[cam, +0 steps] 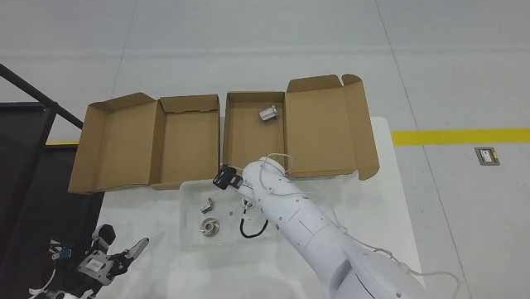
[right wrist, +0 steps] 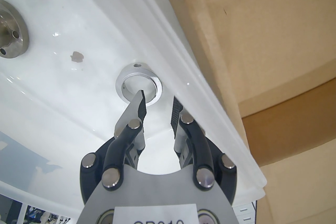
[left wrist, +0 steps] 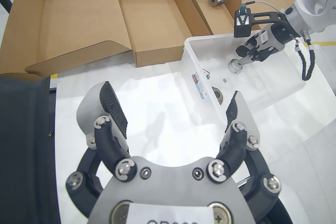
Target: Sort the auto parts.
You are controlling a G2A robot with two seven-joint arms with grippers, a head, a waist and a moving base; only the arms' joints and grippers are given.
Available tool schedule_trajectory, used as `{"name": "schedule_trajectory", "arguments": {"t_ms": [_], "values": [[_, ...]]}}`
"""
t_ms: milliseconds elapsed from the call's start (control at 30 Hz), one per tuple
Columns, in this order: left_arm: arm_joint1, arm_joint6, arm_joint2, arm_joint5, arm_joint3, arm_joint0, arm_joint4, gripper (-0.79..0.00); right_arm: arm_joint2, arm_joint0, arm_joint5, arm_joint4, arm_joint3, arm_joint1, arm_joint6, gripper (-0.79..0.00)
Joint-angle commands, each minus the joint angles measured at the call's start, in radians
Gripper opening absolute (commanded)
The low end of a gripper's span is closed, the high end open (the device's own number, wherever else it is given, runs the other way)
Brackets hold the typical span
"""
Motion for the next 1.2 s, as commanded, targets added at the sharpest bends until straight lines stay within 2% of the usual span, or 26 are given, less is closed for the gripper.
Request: {"name": "schedule_trajectory", "arguments": {"t_ms": [0,567,1167], "values": [[0.0,0.0,0.0,0.0,0.0,0.0,0.0,0.0,0.002,-0.001,0.017,0.001,0.006,-0.002,-0.007,-0.514],[0.0,0.0,0.0,0.0,0.0,0.0,0.0,0.0,0.026,-0.005,0.061,0.021,0.049,-0.012,-0.047,-0.505],[0.0,0.0,0.0,0.0,0.0,0.0,0.0,0.0,0.03,-0.01,-0.013,0.016,0.063,-0.02,0.015,-0.52]]}}
